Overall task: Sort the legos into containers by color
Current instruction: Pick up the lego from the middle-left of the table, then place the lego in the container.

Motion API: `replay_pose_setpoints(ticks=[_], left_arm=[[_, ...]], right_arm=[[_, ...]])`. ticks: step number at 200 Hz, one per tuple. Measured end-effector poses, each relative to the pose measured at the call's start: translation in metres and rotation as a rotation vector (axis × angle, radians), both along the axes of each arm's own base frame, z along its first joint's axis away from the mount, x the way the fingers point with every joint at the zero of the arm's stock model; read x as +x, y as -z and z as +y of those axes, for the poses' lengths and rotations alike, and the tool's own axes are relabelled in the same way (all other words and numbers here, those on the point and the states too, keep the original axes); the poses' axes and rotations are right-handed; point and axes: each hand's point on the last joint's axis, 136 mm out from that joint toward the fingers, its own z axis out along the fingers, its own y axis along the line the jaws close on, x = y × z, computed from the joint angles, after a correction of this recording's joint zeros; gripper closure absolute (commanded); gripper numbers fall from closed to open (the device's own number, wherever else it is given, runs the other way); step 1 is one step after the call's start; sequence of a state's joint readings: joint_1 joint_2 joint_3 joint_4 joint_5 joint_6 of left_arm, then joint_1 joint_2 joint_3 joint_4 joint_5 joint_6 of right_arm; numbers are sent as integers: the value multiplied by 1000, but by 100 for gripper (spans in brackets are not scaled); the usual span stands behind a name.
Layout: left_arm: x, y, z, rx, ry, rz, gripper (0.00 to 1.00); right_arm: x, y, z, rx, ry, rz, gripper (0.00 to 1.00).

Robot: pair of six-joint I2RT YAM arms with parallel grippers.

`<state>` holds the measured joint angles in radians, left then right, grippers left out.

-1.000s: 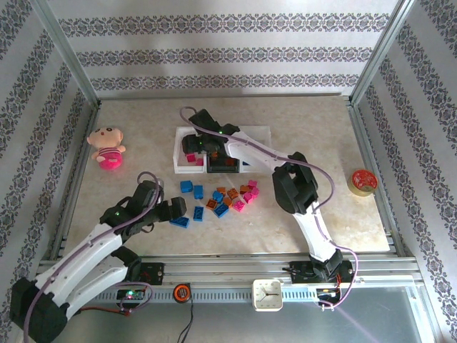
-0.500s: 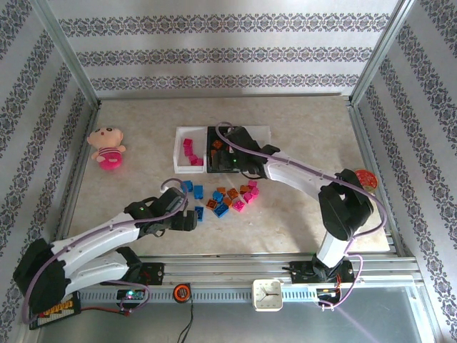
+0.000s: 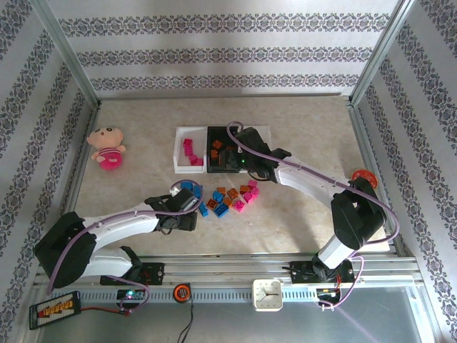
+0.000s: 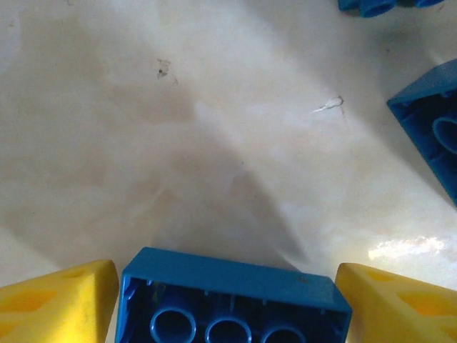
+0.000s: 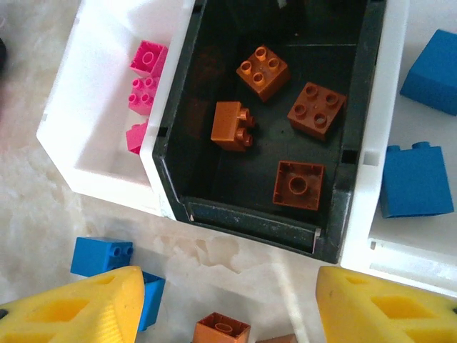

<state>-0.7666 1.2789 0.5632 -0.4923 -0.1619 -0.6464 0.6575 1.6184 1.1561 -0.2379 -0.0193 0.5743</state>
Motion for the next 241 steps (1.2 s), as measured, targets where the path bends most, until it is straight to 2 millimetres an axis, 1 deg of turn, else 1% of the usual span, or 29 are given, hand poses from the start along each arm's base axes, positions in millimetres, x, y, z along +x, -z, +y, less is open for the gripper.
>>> replay_pose_setpoints(ticks=[18,29,52,67,78,86,106,114,126,134,147,168,194,207,223,241], left_arm=[[1,0,-1,-3,0,-3,34],[1,-1,-2,-8,-3,-6,38],[2,-7,-4,-29,-2,-24,40],[4,-20,-8,-54,7,-43,41],[10,-39,-18,-89,23,-73,41],[19,-57,-28,-121,35,-103,41],[49,-112,-61,-213,78,-204,41],[62,-133,-77,-247,100,-239,41],[83,-155,-102,-283,133,-274,42],[98,-163,-120,-301,156,-287,42],[120,-166,-148,-318,191,-290,42],[157,-156,-191,-331,235,-274,43],[200,-143,-229,-329,267,-279,43],[220,-140,-242,-333,271,-287,43],[243,-137,-250,-339,261,-298,41],[264,-135,-253,-339,244,-302,33]], right_arm=[[1,-3,-4,7,11,-6,35],[1,-3,-8,8,20,-6,35],[0,-3,-23,12,46,-6,35],[-3,-4,-34,14,68,-10,35],[-5,-7,-43,22,86,-17,35],[-8,-8,-50,28,99,-20,35],[-16,-10,-70,37,137,-33,35],[-21,-10,-79,38,153,-36,35],[-28,-6,-91,36,176,-39,35],[-33,-4,-99,32,191,-38,35],[-43,1,-110,27,208,-34,35],[-57,8,-121,13,220,-23,35],[-71,13,-129,7,221,-15,35],[-76,15,-132,7,223,-11,35],[-83,19,-136,4,225,-2,34],[-89,23,-139,-1,225,7,34]])
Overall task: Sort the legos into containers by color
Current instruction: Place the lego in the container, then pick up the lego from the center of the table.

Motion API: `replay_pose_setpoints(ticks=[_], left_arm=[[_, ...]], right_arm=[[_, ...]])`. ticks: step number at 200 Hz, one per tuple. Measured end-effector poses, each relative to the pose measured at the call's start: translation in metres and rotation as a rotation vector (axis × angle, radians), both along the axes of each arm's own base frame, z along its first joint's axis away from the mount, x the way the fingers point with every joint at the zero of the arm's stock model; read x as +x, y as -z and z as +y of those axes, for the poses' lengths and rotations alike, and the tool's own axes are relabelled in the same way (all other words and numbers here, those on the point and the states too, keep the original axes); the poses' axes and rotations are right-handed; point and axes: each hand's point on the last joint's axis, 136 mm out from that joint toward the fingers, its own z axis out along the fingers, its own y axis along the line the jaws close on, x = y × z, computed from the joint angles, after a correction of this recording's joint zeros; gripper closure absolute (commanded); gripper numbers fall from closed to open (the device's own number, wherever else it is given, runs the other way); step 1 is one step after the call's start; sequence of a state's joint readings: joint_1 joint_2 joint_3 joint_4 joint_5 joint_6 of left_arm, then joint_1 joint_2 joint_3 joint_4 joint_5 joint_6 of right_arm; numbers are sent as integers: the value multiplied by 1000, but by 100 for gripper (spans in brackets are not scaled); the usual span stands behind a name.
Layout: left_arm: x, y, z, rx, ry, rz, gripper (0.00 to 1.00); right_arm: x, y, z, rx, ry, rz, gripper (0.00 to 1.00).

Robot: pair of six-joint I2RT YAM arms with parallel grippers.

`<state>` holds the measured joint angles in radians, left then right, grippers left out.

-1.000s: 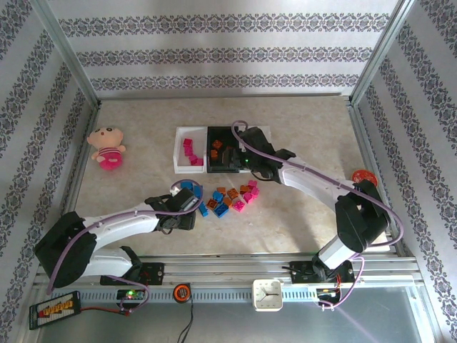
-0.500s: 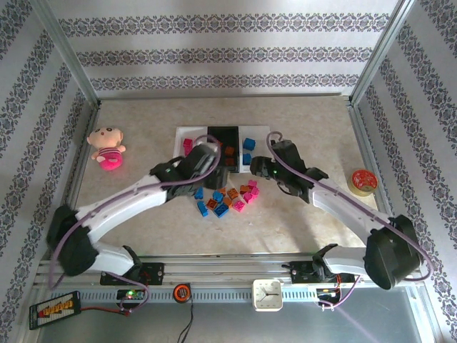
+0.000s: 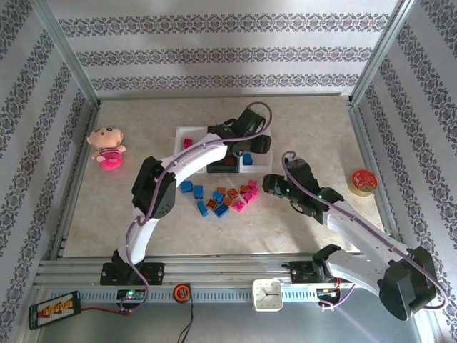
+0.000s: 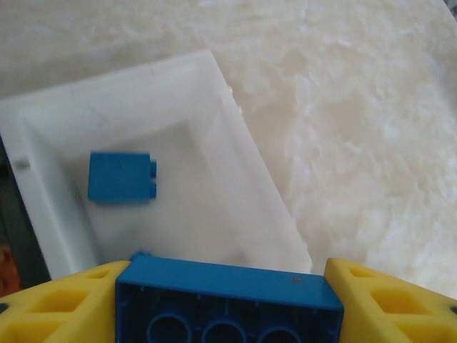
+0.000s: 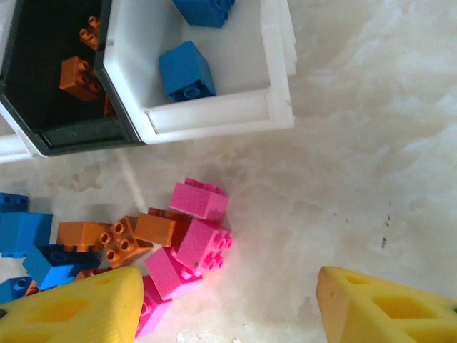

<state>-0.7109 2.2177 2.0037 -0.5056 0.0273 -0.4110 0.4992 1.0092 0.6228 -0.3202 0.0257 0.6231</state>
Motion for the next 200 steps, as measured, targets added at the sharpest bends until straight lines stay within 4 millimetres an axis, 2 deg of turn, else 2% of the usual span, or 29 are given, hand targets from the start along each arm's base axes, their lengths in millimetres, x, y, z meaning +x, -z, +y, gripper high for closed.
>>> replay_pose_setpoints(ticks=[21,44,75,94,121,159,180,200], left_arm=[[18,3,-4,-12,-10,6,19],[25,2,-6,-35,-11,20,8],[26,-17,-13,-86,0,14,2],[19,-29,-11,-108,8,12,0],[-17,-51,15,-133,11,5,0],[-89,-95,76,-236,-19,-87,0],[-123,-89,110,-261,-56,-113,0],[-151,-60,141,-236,-102,-95,0]], right_arm=[[-4,3,-1,0,-4,9,33],[-6,6,1,8,-14,21,33],[-6,16,7,17,-30,58,34],[-5,24,12,17,-42,83,35],[-6,37,24,2,-77,123,35],[-2,49,49,-12,-114,160,36],[3,54,58,-24,-116,177,37],[8,61,63,-42,-106,192,37]])
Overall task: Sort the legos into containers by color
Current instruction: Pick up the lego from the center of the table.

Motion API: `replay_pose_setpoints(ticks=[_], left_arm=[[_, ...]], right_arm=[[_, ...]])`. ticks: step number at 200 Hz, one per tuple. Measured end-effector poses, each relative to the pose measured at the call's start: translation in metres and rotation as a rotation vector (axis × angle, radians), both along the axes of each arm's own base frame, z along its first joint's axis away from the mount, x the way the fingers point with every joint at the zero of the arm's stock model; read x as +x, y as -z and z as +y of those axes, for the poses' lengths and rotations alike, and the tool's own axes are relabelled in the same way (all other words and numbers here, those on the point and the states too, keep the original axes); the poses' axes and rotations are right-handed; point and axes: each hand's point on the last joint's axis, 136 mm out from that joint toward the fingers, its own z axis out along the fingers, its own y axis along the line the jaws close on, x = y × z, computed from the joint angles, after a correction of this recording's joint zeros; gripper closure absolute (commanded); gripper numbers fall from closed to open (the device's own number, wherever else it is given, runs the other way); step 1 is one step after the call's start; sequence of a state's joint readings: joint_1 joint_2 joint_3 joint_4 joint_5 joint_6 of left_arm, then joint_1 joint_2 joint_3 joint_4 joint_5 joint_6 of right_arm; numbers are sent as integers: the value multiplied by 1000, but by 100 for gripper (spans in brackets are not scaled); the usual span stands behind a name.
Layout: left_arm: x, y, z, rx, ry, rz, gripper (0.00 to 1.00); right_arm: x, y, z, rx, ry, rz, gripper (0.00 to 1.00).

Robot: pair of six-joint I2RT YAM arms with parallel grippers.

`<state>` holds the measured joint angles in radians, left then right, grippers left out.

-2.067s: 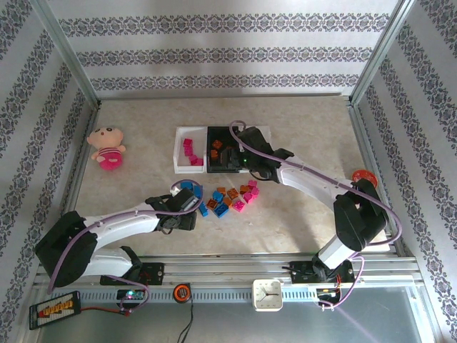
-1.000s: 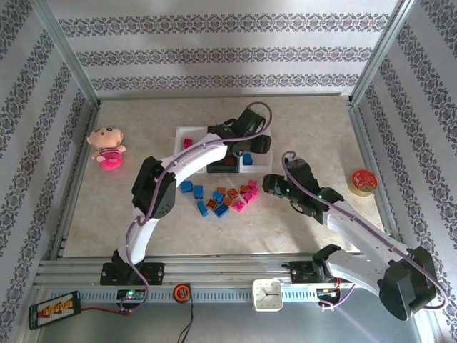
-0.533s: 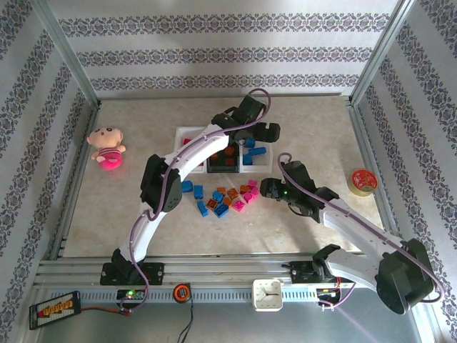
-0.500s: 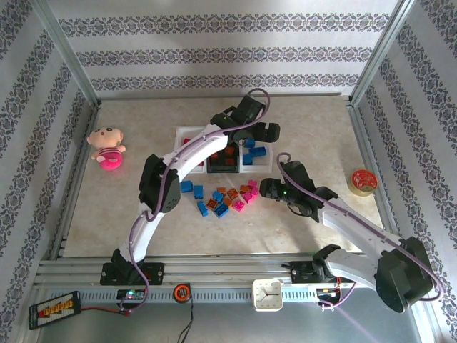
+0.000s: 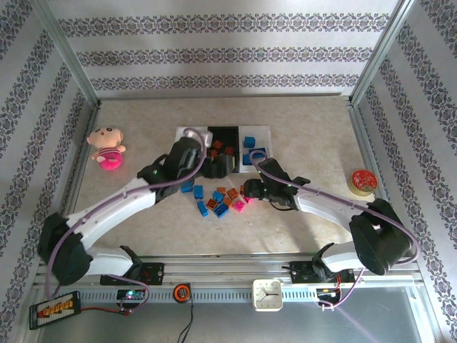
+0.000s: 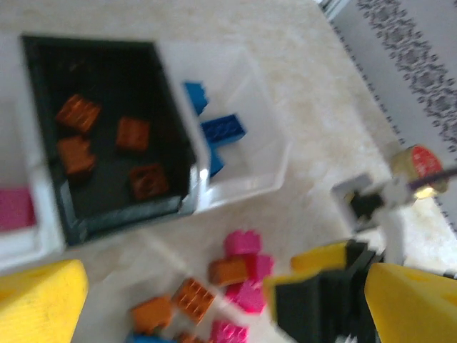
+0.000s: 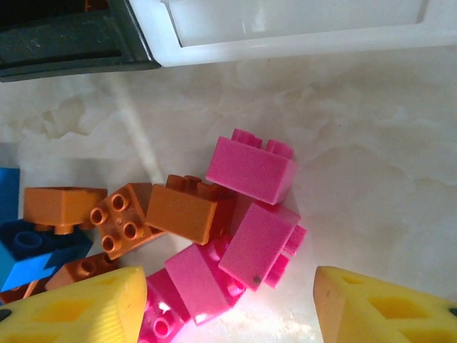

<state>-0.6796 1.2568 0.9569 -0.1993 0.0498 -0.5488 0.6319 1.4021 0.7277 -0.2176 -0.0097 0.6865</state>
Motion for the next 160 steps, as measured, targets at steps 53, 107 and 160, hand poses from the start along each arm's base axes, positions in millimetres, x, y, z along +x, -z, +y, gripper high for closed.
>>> replay_pose_setpoints(ticks=[53,107,160], left_arm=[[-49,33,55,-9,-95,15,0],[-62,38,74,-51,-151,1,0],[-63,41,76,-49,-164,10,0]], right_arm=[[7,12,-7,-40,70,11,47],[16,23,-8,-35,116,27,55],[19,27,-15,-34,150,45,59]])
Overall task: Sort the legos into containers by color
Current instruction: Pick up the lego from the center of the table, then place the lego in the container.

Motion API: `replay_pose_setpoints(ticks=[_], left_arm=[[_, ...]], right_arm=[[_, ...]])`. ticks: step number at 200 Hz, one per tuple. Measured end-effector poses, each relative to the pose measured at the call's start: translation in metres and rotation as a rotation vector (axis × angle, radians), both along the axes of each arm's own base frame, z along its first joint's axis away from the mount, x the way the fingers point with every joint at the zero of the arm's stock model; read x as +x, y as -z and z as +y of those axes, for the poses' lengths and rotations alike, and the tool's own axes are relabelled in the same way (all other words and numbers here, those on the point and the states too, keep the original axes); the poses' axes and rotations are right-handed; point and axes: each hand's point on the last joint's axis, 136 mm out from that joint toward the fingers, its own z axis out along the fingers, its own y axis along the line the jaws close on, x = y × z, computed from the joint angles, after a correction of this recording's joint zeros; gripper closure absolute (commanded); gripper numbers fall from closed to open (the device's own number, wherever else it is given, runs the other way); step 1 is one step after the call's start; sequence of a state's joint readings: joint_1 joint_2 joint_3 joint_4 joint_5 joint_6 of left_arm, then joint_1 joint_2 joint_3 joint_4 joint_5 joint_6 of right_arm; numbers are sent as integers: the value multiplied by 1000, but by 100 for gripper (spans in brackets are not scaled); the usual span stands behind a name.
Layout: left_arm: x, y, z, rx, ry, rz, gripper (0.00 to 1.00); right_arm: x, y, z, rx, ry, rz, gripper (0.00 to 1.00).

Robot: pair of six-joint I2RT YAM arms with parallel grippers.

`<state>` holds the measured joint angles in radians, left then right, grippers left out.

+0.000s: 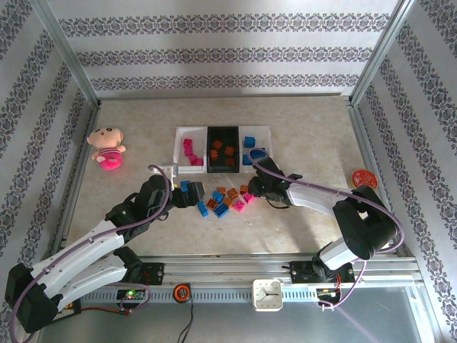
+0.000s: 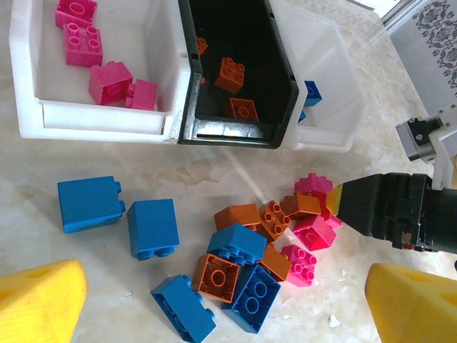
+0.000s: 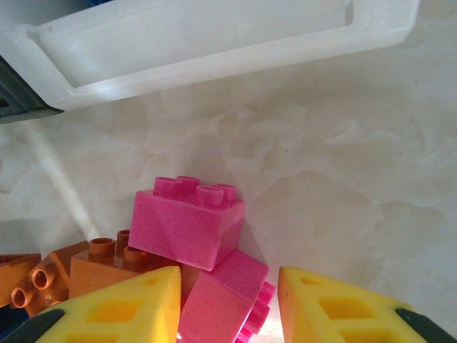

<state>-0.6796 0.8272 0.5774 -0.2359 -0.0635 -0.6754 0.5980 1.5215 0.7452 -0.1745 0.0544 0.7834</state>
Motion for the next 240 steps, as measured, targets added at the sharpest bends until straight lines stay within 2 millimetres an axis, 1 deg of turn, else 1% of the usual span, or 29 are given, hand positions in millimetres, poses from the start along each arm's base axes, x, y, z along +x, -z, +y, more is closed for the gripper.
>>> replay_pose_setpoints(ticks=[19,55,73,97,112,131,150,164,172,186,200,212,219,226,240], left_arm=[[0,2,1,3,-2,2,0],[-1,5,3,12,-8,8,0],[0,5,4,15,-15,6,0],[0,5,4,14,-18,7,0],[0,6,5,17,-20,9,0],[-1,9,7,28,-25,17,0],[-3,11,9,36,-29,20,1],[-5,16,14,49,-40,27,1],[-7,19,17,56,-44,30,1],[-10,24,22,73,-56,43,1],[-13,29,28,91,-68,53,1],[-16,33,32,101,-80,60,1],[-18,34,35,104,-87,62,1],[-20,35,38,106,-91,64,1],[-23,35,41,102,-98,63,1]], right_arm=[[1,2,-2,-1,6,6,58],[-4,13,0,-2,-7,44,57],[-5,13,1,1,-13,48,63],[-5,13,-1,3,-13,53,74],[-7,10,-4,1,-23,48,79],[-12,-5,-7,8,-37,21,82],[-13,-34,-7,38,-62,-47,83],[-11,-58,-1,69,-96,-94,83],[-6,-72,5,85,-117,-116,83],[7,-97,21,114,-162,-161,84],[22,-118,45,135,-218,-197,84],[35,-131,75,150,-284,-220,83],[42,-135,93,156,-322,-229,83],[49,-138,114,164,-359,-236,83],[62,-137,151,177,-424,-240,83]])
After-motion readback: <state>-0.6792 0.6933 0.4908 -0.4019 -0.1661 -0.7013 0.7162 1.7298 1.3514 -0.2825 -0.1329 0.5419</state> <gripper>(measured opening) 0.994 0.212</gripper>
